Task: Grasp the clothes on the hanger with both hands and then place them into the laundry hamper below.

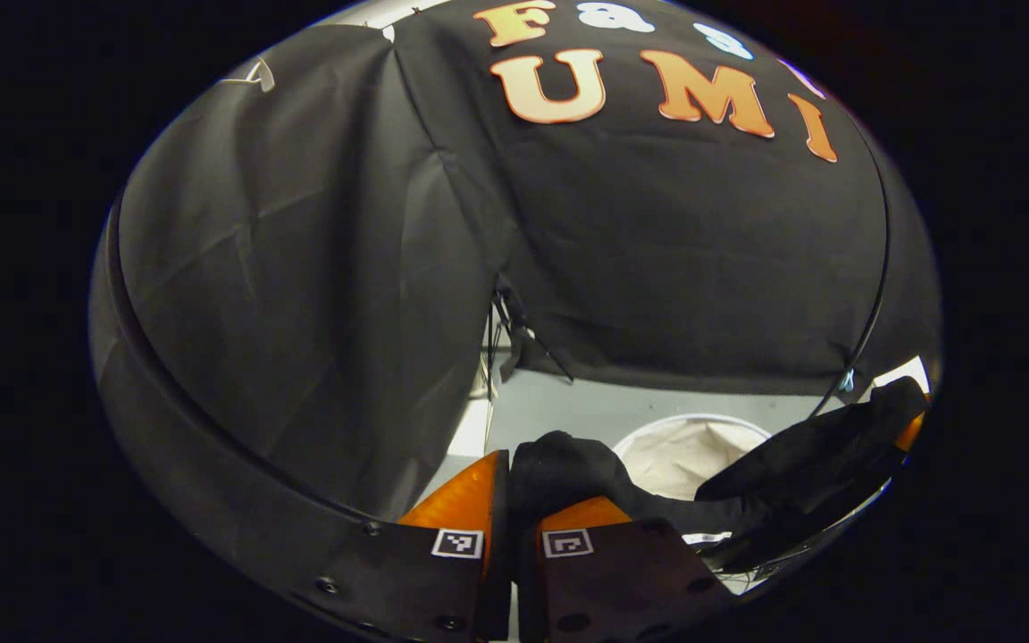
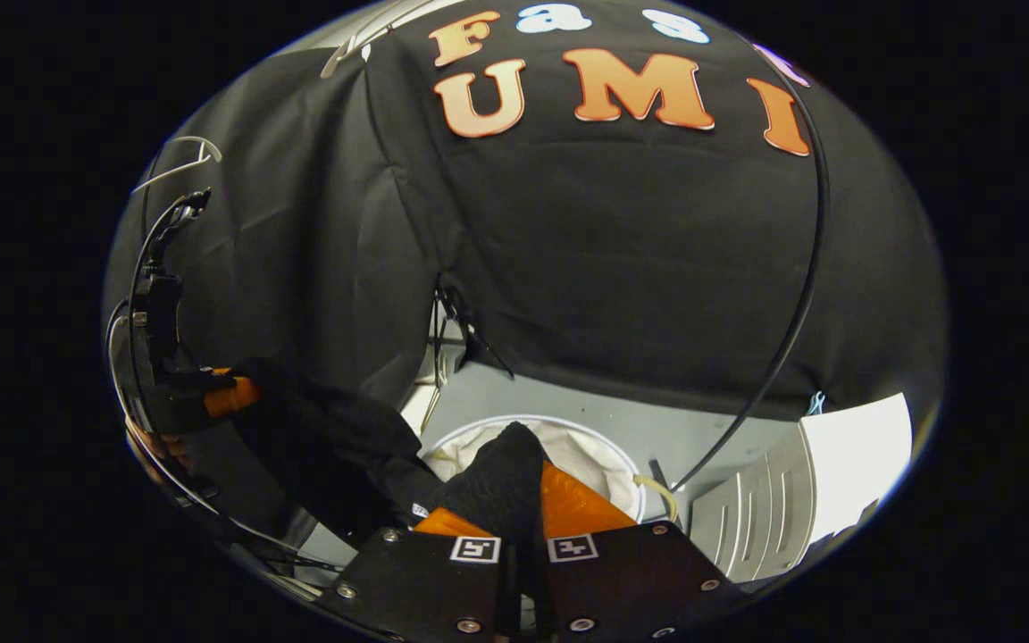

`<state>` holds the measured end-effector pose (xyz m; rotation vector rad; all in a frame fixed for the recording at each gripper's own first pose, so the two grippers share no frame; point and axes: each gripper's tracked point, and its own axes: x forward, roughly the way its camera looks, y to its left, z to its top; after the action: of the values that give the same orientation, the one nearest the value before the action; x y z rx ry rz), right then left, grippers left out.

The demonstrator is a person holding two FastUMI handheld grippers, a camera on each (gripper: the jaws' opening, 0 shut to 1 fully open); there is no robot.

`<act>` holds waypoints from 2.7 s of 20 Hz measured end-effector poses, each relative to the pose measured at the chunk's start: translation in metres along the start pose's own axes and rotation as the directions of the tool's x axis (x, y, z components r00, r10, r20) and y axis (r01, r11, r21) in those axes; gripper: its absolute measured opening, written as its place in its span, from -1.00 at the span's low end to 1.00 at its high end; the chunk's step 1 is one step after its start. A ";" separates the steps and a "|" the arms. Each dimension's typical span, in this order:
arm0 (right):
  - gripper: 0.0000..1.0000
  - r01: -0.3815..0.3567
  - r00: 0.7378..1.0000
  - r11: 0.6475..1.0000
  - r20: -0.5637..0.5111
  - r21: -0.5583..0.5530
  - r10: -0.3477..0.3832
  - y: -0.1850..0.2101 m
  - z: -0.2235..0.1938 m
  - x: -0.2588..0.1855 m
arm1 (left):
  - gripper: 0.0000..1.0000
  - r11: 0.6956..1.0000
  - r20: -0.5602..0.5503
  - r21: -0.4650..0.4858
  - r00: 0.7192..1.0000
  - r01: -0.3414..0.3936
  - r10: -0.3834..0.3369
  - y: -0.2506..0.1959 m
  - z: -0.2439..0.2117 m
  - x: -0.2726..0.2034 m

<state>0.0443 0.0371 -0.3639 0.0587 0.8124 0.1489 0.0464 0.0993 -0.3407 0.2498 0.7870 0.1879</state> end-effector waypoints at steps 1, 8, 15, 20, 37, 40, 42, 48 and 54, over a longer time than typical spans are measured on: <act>-0.89 -0.004 1.000 1.000 -0.027 0.000 0.004 0.002 -0.006 0.008 | -0.80 1.000 -0.029 0.002 1.000 0.002 -0.002 -0.004 -0.002 0.005; -0.74 -0.037 0.992 0.999 -0.124 0.016 0.039 0.014 -0.041 0.038 | -0.64 1.000 -0.144 -0.002 0.989 0.010 -0.011 -0.011 -0.027 0.018; 0.82 -0.020 0.993 0.998 -0.119 0.055 0.026 0.011 -0.042 0.024 | 0.97 1.000 -0.198 0.020 0.980 0.019 -0.014 -0.017 -0.052 0.010; 0.89 -0.007 0.990 0.998 -0.138 0.057 0.015 0.009 -0.048 0.028 | 0.97 1.000 -0.121 0.012 0.992 0.021 -0.019 -0.017 -0.028 0.003; 0.88 0.010 1.000 0.997 0.005 0.071 -0.010 0.004 0.001 -0.015 | 0.97 0.995 0.004 -0.061 0.997 0.081 -0.081 -0.032 0.021 -0.039; 0.89 -0.004 0.998 0.997 0.063 0.074 -0.001 0.004 0.024 -0.034 | 0.97 0.992 0.073 -0.087 0.994 0.093 -0.086 -0.031 0.052 -0.058; 0.88 -0.002 0.994 0.998 0.111 0.060 -0.004 0.002 0.044 -0.050 | 0.97 0.989 0.125 -0.101 0.988 0.108 -0.095 -0.032 0.077 -0.074; 0.89 -0.013 0.958 0.999 0.288 0.043 0.000 0.007 0.118 -0.114 | 0.97 0.980 0.288 -0.123 0.951 0.157 -0.116 -0.032 0.147 -0.122; 0.87 0.021 0.891 0.999 0.452 0.035 -0.035 0.003 0.186 -0.165 | 0.97 0.969 0.433 -0.144 0.894 0.199 -0.119 -0.024 0.204 -0.166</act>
<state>0.0676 0.0157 -0.1172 0.1046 0.3461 0.0902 0.0801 0.0023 -0.0974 0.0423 0.3519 0.0454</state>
